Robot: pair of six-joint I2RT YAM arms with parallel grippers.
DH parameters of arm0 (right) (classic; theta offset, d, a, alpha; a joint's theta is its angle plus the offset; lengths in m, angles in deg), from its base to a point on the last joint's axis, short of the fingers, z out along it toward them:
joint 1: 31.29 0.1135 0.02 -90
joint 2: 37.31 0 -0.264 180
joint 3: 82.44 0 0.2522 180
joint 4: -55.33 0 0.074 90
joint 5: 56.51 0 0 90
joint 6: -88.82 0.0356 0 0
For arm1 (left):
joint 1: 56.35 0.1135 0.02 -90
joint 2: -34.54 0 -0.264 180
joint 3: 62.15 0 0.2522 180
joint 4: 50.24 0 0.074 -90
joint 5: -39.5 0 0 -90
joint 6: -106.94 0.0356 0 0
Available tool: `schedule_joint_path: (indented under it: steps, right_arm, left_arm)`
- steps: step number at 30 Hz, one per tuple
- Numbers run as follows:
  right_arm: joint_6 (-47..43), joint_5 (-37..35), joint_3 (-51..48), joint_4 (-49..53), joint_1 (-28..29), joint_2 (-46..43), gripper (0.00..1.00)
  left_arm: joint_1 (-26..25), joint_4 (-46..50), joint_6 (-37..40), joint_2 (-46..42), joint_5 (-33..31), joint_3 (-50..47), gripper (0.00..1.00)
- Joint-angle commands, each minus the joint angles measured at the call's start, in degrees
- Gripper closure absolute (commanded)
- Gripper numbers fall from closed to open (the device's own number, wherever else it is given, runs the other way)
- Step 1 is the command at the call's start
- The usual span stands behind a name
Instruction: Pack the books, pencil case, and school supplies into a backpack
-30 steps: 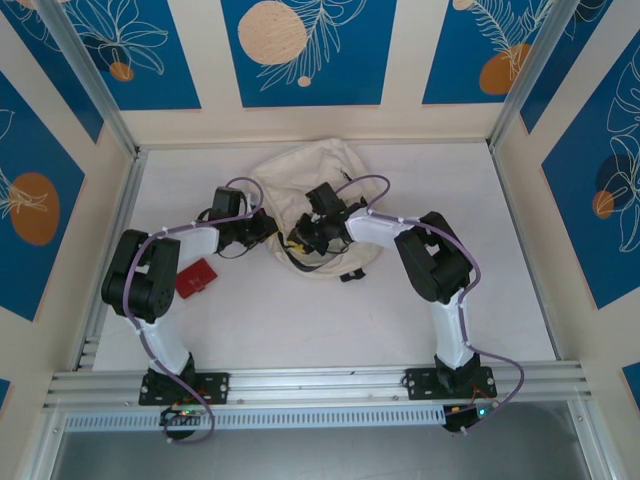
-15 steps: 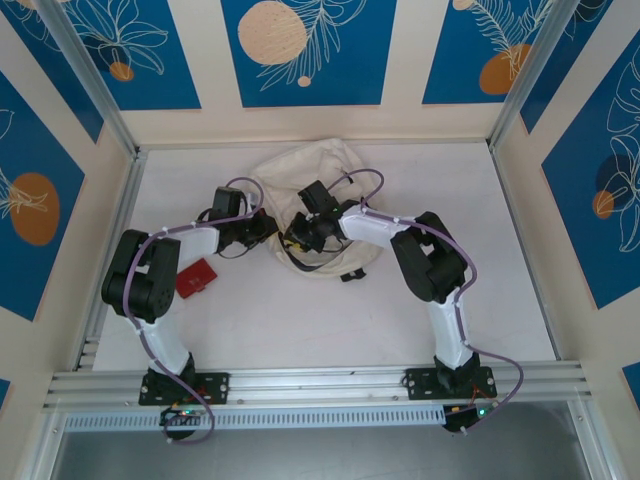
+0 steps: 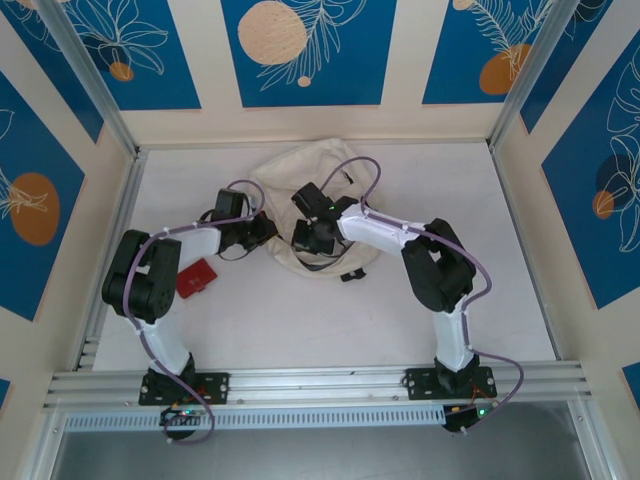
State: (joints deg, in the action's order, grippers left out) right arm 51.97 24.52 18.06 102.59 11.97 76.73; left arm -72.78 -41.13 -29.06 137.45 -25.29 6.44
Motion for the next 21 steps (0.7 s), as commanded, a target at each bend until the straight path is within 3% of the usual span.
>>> schedule_joint_path:
  steps: [1,16,21]
  right_arm:
    - [-4.55,-6.78,0.19,13.09,1.87,-2.74,1.00]
    - [-4.29,-8.45,-6.61,19.68,4.37,-6.77,1.00]
    - [-5.16,-5.29,-8.10,13.87,3.99,-9.29,1.00]
  left_arm:
    - [-0.21,2.31,0.74,-0.26,-3.97,1.59,1.00]
    - [-0.01,3.64,1.88,0.17,-5.53,2.90,1.00]
    - [0.04,2.98,1.92,0.27,-3.88,3.09,1.00]
